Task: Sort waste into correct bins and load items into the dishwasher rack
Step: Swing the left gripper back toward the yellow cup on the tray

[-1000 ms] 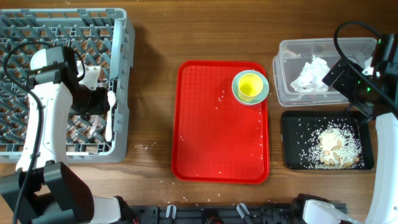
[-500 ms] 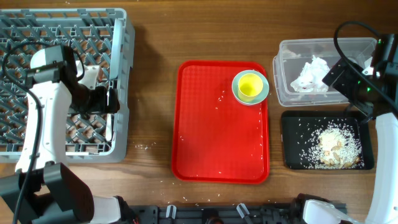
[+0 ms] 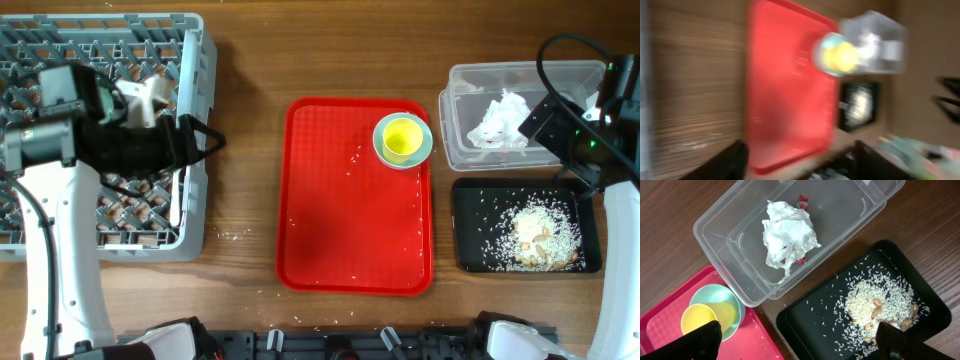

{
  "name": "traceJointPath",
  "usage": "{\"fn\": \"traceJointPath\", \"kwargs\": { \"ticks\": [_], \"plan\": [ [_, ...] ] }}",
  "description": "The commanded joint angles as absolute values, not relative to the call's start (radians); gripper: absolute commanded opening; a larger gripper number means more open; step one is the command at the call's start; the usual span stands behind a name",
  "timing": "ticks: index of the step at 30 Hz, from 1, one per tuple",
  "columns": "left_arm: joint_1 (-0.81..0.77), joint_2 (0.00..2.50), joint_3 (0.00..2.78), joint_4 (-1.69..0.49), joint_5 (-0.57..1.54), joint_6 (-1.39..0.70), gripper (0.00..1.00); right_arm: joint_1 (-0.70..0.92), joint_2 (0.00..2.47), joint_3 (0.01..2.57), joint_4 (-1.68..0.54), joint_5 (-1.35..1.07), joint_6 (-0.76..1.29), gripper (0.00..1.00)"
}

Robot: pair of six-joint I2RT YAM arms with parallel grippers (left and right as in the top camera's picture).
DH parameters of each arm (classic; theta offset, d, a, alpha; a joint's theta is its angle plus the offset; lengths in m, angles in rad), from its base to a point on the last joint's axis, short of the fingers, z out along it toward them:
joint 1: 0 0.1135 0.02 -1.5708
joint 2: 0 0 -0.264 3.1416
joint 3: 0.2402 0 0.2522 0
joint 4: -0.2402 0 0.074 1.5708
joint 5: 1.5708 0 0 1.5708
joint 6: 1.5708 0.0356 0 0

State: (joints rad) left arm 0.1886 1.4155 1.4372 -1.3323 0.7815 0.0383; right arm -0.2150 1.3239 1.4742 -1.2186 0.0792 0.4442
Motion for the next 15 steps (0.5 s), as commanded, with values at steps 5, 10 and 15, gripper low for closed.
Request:
{"fn": "traceJointPath", "kwargs": {
  "ticks": [5,10,15],
  "plan": [
    [-0.157,1.414,1.44,-1.266,0.957,0.013,0.73,-0.215,1.319,1.485,-1.217,0.074,0.448,1.0],
    [-0.414,1.444,1.44,-1.044,0.727,-0.176,0.78,-0.215,1.319,1.485,-1.217,0.074,0.448,1.0],
    [-0.623,1.517,1.44,-0.886,0.297,-0.492,0.71,-0.215,1.319,1.485,-1.217,0.074,0.448,1.0]
  ]
}}
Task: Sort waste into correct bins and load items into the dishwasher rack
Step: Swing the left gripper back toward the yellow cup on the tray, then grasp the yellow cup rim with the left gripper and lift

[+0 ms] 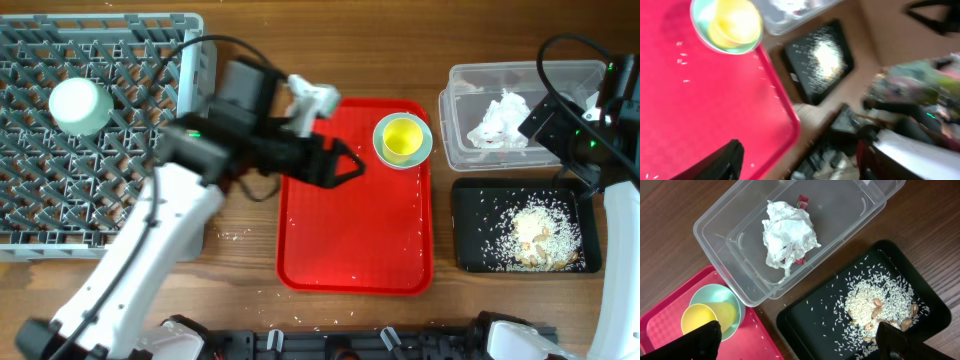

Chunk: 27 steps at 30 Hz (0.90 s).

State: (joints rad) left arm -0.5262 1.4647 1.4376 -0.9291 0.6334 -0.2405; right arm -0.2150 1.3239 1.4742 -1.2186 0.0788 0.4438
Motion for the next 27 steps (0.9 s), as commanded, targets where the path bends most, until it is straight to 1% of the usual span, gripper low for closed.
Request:
{"fn": "traceJointPath", "kwargs": {
  "ticks": [1,2,3,5,12,15,17,19,21,24,27],
  "plan": [
    [-0.651,1.535,1.44,-0.873,0.24,-0.526,0.72,-0.215,1.319,1.485,-1.217,0.074,0.448,1.0],
    [-0.67,1.551,1.44,-0.869,0.213,-0.536,0.78,-0.215,1.319,1.485,-1.216,0.074,0.448,1.0],
    [-0.688,1.566,1.44,-0.867,0.201,-0.535,0.87,-0.215,1.319,1.485,-1.217,0.074,0.448,1.0],
    [-0.72,1.598,1.44,-0.862,0.176,-0.529,0.99,-0.215,1.319,1.485,-1.216,0.074,0.448,1.0],
    [-0.762,1.655,1.44,-0.75,0.159,-0.529,1.0,-0.215,1.319,1.485,-1.217,0.074,0.448,1.0],
    [-0.764,1.679,1.44,-0.65,0.154,-0.516,0.89,-0.215,1.319,1.485,-1.217,0.074,0.448,1.0],
    [-0.768,1.705,1.44,-0.572,0.154,-0.46,0.85,-0.215,1.319,1.485,-1.217,0.074,0.448,0.99],
    [-0.773,1.741,1.44,-0.5,0.154,-0.408,0.84,-0.215,1.319,1.485,-1.217,0.074,0.448,1.0],
    [-0.777,1.788,1.44,-0.429,0.136,-0.393,0.81,-0.215,1.319,1.485,-1.217,0.074,0.448,0.99],
    [-0.789,1.848,1.44,-0.362,0.137,-0.392,0.61,-0.215,1.319,1.485,-1.216,0.074,0.448,1.0],
    [-0.825,1.88,1.44,-0.305,0.137,-0.346,0.63,-0.215,1.319,1.485,-1.217,0.074,0.448,1.0]
  ]
}}
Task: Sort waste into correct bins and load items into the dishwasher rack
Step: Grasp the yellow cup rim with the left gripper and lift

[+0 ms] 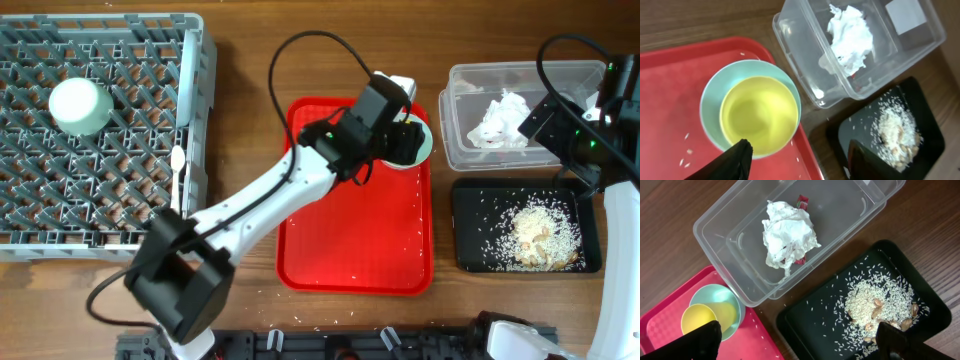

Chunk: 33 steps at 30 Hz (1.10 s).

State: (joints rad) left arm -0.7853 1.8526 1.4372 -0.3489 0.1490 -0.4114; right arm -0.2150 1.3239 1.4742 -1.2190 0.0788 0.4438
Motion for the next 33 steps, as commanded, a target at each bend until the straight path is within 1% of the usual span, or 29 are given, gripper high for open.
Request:
{"fn": "traceJointPath", "kwargs": {
  "ticks": [1,4,5,7,9,10,16,20,23,25,28,30,33],
  "plan": [
    [-0.836,1.885,1.44,-0.293,0.136,-0.313,0.64,-0.215,1.319,1.485,-1.216,0.074,0.448,1.0],
    [-0.875,1.902,1.44,-0.271,0.113,-0.191,0.64,-0.215,1.319,1.485,-1.216,0.074,0.448,1.0],
    [-0.885,1.907,1.44,-0.273,0.086,-0.168,0.63,-0.215,1.319,1.485,-1.216,0.074,0.448,1.0],
    [-0.9,1.926,1.44,-0.281,0.011,-0.118,0.64,-0.215,1.319,1.485,-1.216,0.074,0.448,1.0],
    [-0.902,1.948,1.44,-0.281,-0.025,-0.086,0.72,-0.215,1.319,1.485,-1.216,0.074,0.448,1.0],
    [-0.902,1.956,1.44,-0.281,-0.025,-0.076,0.72,-0.215,1.319,1.485,-1.216,0.074,0.448,1.0],
    [-0.9,2.004,1.44,-0.272,-0.029,-0.054,0.69,-0.215,1.319,1.485,-1.216,0.074,0.448,1.0],
    [-0.9,2.022,1.44,-0.26,-0.074,-0.021,0.68,-0.215,1.319,1.485,-1.216,0.074,0.448,1.0],
    [-0.897,2.037,1.44,-0.262,-0.076,-0.004,0.63,-0.215,1.319,1.485,-1.216,0.074,0.448,1.0],
    [-0.897,2.045,1.44,-0.268,-0.076,-0.004,0.57,-0.215,1.319,1.485,-1.216,0.074,0.448,1.0],
    [-0.896,2.056,1.44,-0.274,-0.077,-0.004,0.53,-0.215,1.319,1.485,-1.216,0.074,0.448,0.99],
    [-0.894,2.058,1.44,-0.274,-0.077,-0.004,0.47,-0.215,1.319,1.485,-1.216,0.074,0.448,1.0],
    [-0.883,2.057,1.44,-0.272,-0.078,-0.004,0.35,-0.215,1.319,1.485,-1.216,0.074,0.448,1.0]
  ]
}}
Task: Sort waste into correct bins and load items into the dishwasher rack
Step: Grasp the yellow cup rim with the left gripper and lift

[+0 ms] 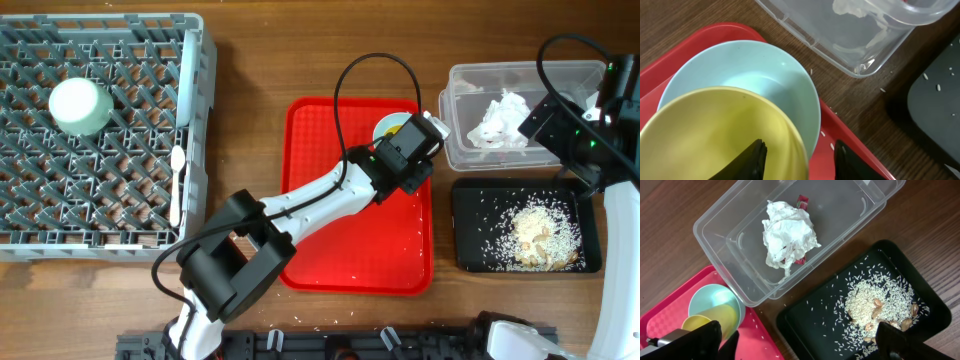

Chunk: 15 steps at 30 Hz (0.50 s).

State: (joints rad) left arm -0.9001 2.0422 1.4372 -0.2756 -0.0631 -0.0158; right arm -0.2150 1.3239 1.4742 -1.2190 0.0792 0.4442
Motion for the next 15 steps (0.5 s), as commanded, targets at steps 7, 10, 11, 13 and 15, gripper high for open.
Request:
{"fn": "traceJointPath", "kwargs": {
  "ticks": [7,10,11,13,15],
  "plan": [
    [-0.849,2.055,1.44,-0.265,-0.077,-0.008,0.04,-0.215,1.319,1.485,-1.216,0.074,0.447,1.0],
    [-0.849,2.041,1.44,-0.265,-0.076,-0.009,0.04,-0.215,1.319,1.485,-1.216,0.074,0.448,1.0],
    [-0.849,2.033,1.44,-0.265,-0.076,-0.021,0.04,-0.215,1.319,1.485,-1.216,0.074,0.448,1.0],
    [-0.849,2.009,1.44,-0.265,-0.076,-0.065,0.04,-0.215,1.319,1.485,-1.216,0.074,0.448,1.0],
    [-0.848,1.983,1.44,-0.266,-0.076,-0.094,0.04,-0.215,1.319,1.485,-1.216,0.074,0.448,1.0]
  ]
}}
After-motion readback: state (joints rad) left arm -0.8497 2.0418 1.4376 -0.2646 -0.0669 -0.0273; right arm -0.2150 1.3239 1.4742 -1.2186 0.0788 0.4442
